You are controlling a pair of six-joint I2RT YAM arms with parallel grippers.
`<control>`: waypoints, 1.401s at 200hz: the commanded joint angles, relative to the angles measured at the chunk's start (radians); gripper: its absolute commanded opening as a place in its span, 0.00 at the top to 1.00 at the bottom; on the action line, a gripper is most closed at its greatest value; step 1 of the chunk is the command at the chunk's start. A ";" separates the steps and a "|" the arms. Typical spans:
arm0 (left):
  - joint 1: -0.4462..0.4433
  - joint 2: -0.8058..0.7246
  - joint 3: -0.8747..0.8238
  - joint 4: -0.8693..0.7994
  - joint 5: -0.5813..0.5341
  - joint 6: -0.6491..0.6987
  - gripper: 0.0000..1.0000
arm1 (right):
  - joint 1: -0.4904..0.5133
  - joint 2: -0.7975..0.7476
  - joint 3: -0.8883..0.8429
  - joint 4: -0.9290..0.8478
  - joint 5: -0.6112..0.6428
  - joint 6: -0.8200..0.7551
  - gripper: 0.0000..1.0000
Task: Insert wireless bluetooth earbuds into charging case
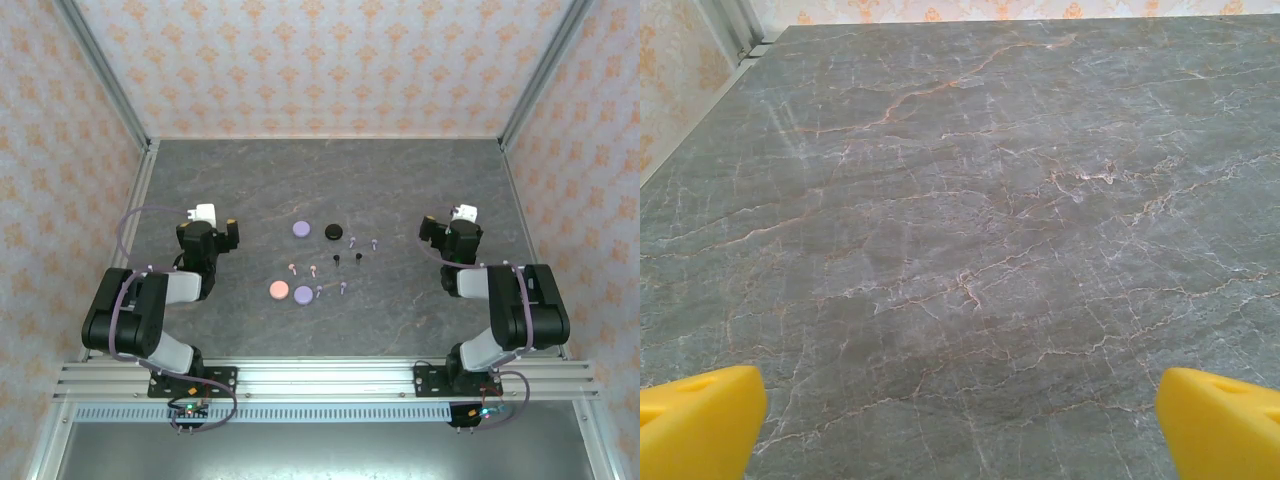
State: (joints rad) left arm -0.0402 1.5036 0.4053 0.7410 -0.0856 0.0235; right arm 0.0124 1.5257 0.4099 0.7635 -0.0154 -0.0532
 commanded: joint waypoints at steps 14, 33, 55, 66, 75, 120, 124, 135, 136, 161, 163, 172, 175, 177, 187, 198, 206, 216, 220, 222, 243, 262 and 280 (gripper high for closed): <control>-0.003 -0.008 0.020 0.002 -0.006 -0.013 0.00 | -0.001 -0.006 0.015 0.001 0.006 0.008 0.01; -0.003 -0.008 0.020 0.003 -0.005 -0.012 0.00 | -0.002 -0.006 0.013 0.000 0.006 0.009 0.01; -0.003 -0.008 0.020 0.002 -0.005 -0.012 0.00 | -0.002 -0.004 0.014 0.000 0.006 0.008 0.01; -0.003 -0.007 0.021 0.000 -0.005 -0.014 0.00 | -0.001 -0.004 0.015 -0.004 0.006 0.009 0.01; -0.003 -0.008 0.021 0.001 -0.005 -0.014 0.00 | -0.002 -0.004 0.017 -0.004 0.005 0.010 0.01; -0.004 -0.064 0.076 -0.129 -0.012 -0.015 0.00 | -0.005 -0.054 0.021 -0.048 0.021 0.018 0.01; -0.007 -0.082 0.093 -0.174 -0.019 -0.013 0.00 | -0.003 -0.073 0.029 -0.075 0.022 0.018 0.01; -0.014 -0.127 0.140 -0.284 -0.039 -0.012 0.00 | -0.004 -0.127 0.061 -0.195 0.025 0.018 0.01; -0.015 -0.133 0.143 -0.294 -0.042 -0.011 0.00 | -0.004 -0.134 0.063 -0.206 0.025 0.018 0.01; -0.026 -0.226 0.251 -0.495 -0.028 -0.118 0.00 | -0.001 -0.257 0.171 -0.515 0.002 0.053 0.01; -0.027 -0.229 0.260 -0.510 -0.021 -0.134 0.00 | -0.001 -0.264 0.176 -0.537 -0.002 0.059 0.01; -0.031 -0.245 0.301 -0.575 0.016 -0.198 0.00 | 0.005 -0.306 0.205 -0.621 -0.023 0.084 0.01; -0.034 -0.249 0.315 -0.594 0.029 -0.218 0.00 | 0.008 -0.318 0.215 -0.644 -0.029 0.092 0.01; -0.036 -0.251 0.323 -0.604 0.036 -0.229 0.00 | 0.009 -0.328 0.220 -0.671 -0.033 0.100 0.01; -0.054 -0.260 0.362 -0.671 0.066 -0.287 0.00 | 0.022 -0.370 0.258 -0.769 -0.043 0.137 0.01; -0.078 -0.271 0.399 -0.734 0.102 -0.339 0.00 | 0.049 -0.409 0.294 -0.880 -0.044 0.190 0.01; -0.105 -0.280 0.416 -0.766 0.137 -0.370 0.00 | 0.072 -0.429 0.318 -0.946 -0.048 0.232 0.01; -0.142 -0.292 0.431 -0.808 0.163 -0.402 0.00 | 0.105 -0.446 0.338 -1.011 -0.060 0.285 0.01; -0.156 -0.296 0.435 -0.820 0.172 -0.411 0.00 | 0.119 -0.450 0.346 -1.028 -0.070 0.305 0.00; -0.165 -0.297 0.436 -0.826 0.175 -0.416 0.00 | 0.123 -0.451 0.349 -1.037 -0.075 0.314 0.00; -0.231 -0.310 0.443 -0.871 0.210 -0.463 0.00 | 0.218 -0.444 0.373 -1.056 -0.154 0.309 0.02; -0.252 -0.322 0.436 -0.894 0.250 -0.516 0.00 | 0.324 -0.395 0.439 -1.094 -0.156 0.216 0.02; -0.256 -0.352 0.430 -0.944 0.244 -0.552 0.00 | 0.396 -0.309 0.521 -1.142 -0.164 0.087 0.01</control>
State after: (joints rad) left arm -0.2939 1.2057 0.8246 -0.0917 0.1276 -0.4351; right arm 0.3355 1.1381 0.8211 -0.2695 -0.1440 0.1688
